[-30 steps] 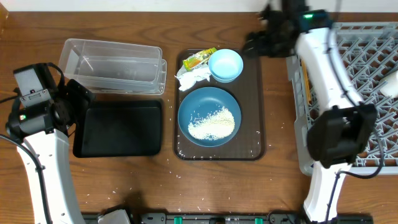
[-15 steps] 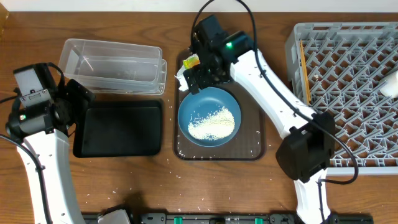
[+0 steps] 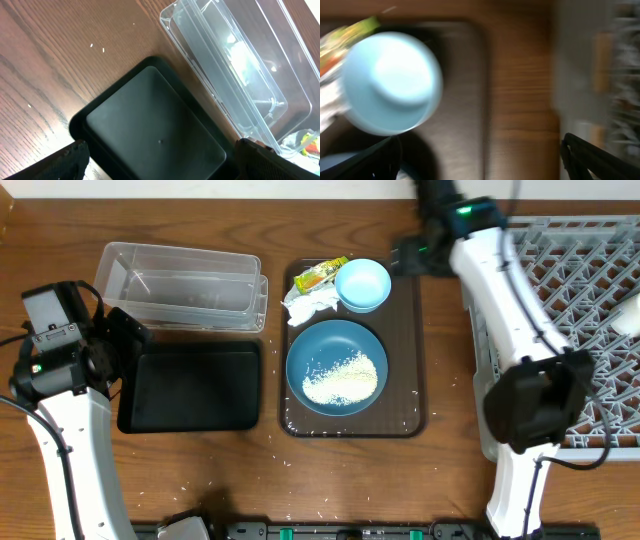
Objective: Sort waste into correct bins and load items into the dishwasher rack
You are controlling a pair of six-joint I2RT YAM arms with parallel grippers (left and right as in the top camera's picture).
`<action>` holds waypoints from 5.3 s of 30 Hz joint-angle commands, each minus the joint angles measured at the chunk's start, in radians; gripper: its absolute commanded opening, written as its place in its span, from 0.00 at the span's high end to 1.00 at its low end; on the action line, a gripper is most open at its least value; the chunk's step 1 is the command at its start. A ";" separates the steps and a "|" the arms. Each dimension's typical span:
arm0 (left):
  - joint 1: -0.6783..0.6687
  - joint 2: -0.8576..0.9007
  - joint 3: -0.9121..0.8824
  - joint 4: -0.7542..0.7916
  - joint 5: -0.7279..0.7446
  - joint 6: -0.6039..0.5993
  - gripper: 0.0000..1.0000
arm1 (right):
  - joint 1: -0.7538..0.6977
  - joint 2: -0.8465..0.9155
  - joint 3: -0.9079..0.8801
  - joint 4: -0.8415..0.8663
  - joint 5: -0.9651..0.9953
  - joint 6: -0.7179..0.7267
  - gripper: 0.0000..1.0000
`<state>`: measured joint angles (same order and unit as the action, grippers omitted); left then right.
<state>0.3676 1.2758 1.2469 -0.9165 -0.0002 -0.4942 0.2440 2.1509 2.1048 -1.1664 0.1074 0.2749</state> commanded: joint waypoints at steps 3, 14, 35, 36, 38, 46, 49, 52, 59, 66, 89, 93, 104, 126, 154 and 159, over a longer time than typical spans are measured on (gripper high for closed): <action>0.003 0.004 0.021 -0.003 -0.008 -0.001 0.05 | -0.126 -0.045 0.025 -0.004 -0.005 0.017 0.01; 0.003 0.004 0.021 -0.003 -0.008 -0.001 0.05 | -0.253 -0.045 0.025 -0.004 0.001 0.016 0.01; -0.167 0.004 0.012 -0.040 0.619 0.022 0.05 | -0.257 -0.045 0.025 -0.004 0.001 0.016 0.01; -0.211 0.004 0.012 -0.027 0.618 0.039 0.05 | -0.257 -0.045 0.025 -0.004 0.001 0.016 0.01; -0.336 0.006 0.012 0.012 0.617 0.056 0.05 | -0.257 -0.045 0.025 -0.004 0.001 0.016 0.01; -0.784 0.104 0.019 0.192 0.326 0.055 0.05 | -0.257 -0.045 0.025 -0.004 0.001 0.016 0.01; -0.892 0.196 0.052 0.219 0.223 0.075 0.05 | -0.257 -0.045 0.025 -0.004 0.001 0.016 0.01; -0.970 0.299 0.083 0.263 0.215 0.198 0.05 | -0.257 -0.045 0.025 -0.004 0.001 0.016 0.01; -1.111 0.467 0.093 0.354 0.048 0.267 0.05 | -0.257 -0.045 0.025 -0.004 0.001 0.016 0.01; -1.231 0.558 0.092 0.425 -0.180 0.276 0.13 | -0.257 -0.045 0.025 -0.004 0.001 0.016 0.01; -1.284 0.695 0.092 0.465 -0.222 0.179 0.48 | -0.257 -0.045 0.025 -0.004 0.001 0.016 0.01; -1.284 0.698 0.092 0.454 -0.221 0.177 0.54 | -0.257 -0.045 0.025 -0.004 0.001 0.016 0.01; -1.290 0.698 0.077 0.444 -0.166 0.166 0.65 | -0.257 -0.045 0.025 -0.004 0.001 0.016 0.01; -1.290 0.636 0.079 0.419 -0.169 0.167 0.91 | -0.257 -0.045 0.025 -0.004 0.001 0.016 0.01; -1.271 0.336 0.079 0.318 -0.229 0.072 0.94 | -0.257 -0.045 0.025 -0.004 0.001 0.016 0.01; -1.213 0.259 0.079 0.290 -0.229 -0.018 0.94 | -0.257 -0.045 0.025 -0.004 0.001 0.016 0.01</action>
<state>-0.8841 1.5867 1.3182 -0.6170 -0.1905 -0.4435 -0.0120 2.1399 2.1086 -1.1675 0.1055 0.2787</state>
